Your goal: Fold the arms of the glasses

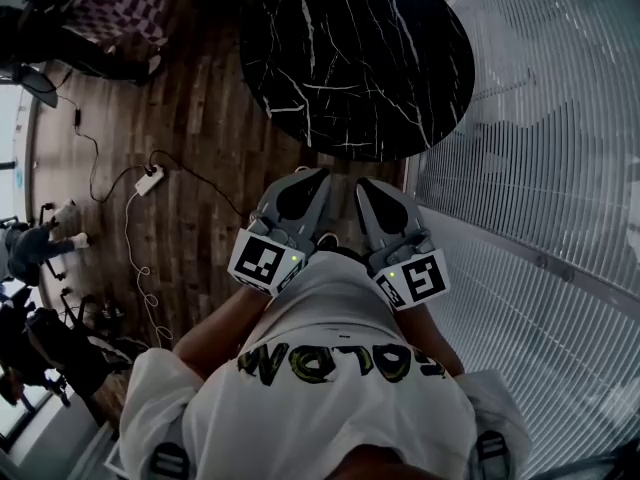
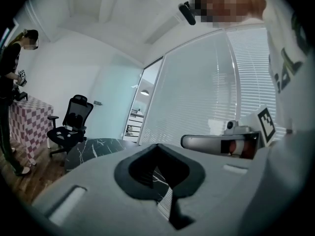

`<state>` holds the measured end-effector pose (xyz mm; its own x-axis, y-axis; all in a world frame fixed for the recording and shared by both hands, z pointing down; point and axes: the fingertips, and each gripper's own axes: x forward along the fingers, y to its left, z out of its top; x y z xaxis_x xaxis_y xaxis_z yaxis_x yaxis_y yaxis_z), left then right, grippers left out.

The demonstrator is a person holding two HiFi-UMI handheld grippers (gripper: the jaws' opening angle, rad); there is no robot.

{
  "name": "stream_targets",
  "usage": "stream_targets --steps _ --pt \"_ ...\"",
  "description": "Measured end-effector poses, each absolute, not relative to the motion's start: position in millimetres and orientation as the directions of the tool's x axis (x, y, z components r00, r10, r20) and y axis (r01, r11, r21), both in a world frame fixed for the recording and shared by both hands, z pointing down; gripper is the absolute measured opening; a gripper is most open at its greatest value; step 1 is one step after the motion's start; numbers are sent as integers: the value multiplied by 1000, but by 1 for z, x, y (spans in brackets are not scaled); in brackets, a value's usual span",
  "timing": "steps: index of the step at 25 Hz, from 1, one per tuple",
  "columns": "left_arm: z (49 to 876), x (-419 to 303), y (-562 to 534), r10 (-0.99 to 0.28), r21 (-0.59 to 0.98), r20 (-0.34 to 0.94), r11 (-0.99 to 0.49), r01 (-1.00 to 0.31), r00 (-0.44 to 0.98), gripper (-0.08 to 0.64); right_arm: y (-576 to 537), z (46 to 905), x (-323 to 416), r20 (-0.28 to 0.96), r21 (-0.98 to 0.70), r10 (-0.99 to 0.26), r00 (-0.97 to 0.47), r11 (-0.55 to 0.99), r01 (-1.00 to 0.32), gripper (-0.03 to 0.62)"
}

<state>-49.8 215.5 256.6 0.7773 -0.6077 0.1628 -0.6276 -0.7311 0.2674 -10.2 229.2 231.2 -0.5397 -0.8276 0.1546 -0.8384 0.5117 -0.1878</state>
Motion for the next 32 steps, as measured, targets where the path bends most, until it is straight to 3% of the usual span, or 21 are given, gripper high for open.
stream_targets --steps 15,30,32 --pt "273 -90 88 -576 279 202 -741 -610 792 2 105 245 -32 216 -159 -843 -492 467 -870 0" --pt "299 -57 62 -572 278 271 -724 -632 774 3 77 275 8 281 -115 -832 -478 465 -878 0" --pt "311 -51 56 -570 292 295 -710 -641 767 29 72 288 17 305 -103 -825 -477 469 -877 0"
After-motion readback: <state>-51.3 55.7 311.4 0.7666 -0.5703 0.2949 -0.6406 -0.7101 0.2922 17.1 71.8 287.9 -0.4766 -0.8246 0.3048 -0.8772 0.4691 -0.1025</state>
